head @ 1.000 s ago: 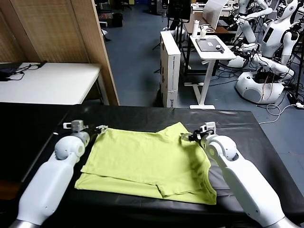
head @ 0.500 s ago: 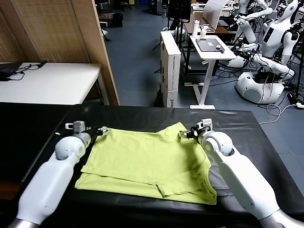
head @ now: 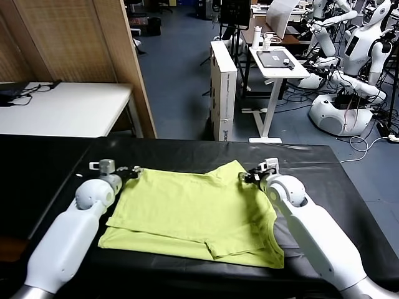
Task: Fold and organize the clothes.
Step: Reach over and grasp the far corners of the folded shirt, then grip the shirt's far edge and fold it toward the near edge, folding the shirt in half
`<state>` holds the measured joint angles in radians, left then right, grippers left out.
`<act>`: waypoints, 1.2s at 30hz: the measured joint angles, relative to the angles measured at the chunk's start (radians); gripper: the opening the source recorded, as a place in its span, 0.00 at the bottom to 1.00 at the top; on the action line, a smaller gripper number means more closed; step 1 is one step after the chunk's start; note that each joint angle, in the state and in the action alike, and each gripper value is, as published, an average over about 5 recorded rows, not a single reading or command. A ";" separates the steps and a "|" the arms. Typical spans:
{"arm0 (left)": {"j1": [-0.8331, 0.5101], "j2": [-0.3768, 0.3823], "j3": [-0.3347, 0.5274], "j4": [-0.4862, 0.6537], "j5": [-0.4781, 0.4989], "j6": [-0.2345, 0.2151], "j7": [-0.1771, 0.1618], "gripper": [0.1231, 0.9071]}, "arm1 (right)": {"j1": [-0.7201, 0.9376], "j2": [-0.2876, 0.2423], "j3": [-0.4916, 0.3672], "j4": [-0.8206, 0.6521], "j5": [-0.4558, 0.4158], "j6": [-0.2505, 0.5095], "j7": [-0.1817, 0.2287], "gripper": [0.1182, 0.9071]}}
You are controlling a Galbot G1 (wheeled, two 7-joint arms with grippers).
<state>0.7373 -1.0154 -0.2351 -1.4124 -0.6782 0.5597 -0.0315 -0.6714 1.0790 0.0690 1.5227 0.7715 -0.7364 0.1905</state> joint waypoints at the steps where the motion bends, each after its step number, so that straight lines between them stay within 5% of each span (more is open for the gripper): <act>1: 0.002 0.001 0.000 -0.005 -0.001 -0.001 -0.001 0.10 | -0.003 -0.001 0.003 0.006 0.001 0.000 0.000 0.03; 16: 0.111 0.098 -0.073 -0.204 -0.086 0.019 -0.035 0.10 | -0.152 -0.089 0.106 0.249 0.029 0.086 -0.002 0.03; 25: 0.319 0.173 -0.196 -0.379 -0.092 0.003 -0.026 0.10 | -0.374 -0.180 0.214 0.473 0.027 0.082 -0.006 0.03; 36: 0.588 0.168 -0.335 -0.574 -0.060 -0.008 -0.024 0.10 | -0.629 -0.259 0.299 0.670 0.004 0.059 -0.001 0.03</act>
<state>1.3250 -0.8472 -0.5705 -1.9863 -0.7385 0.5516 -0.0553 -1.3007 0.8197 0.3685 2.1932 0.7753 -0.6771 0.1892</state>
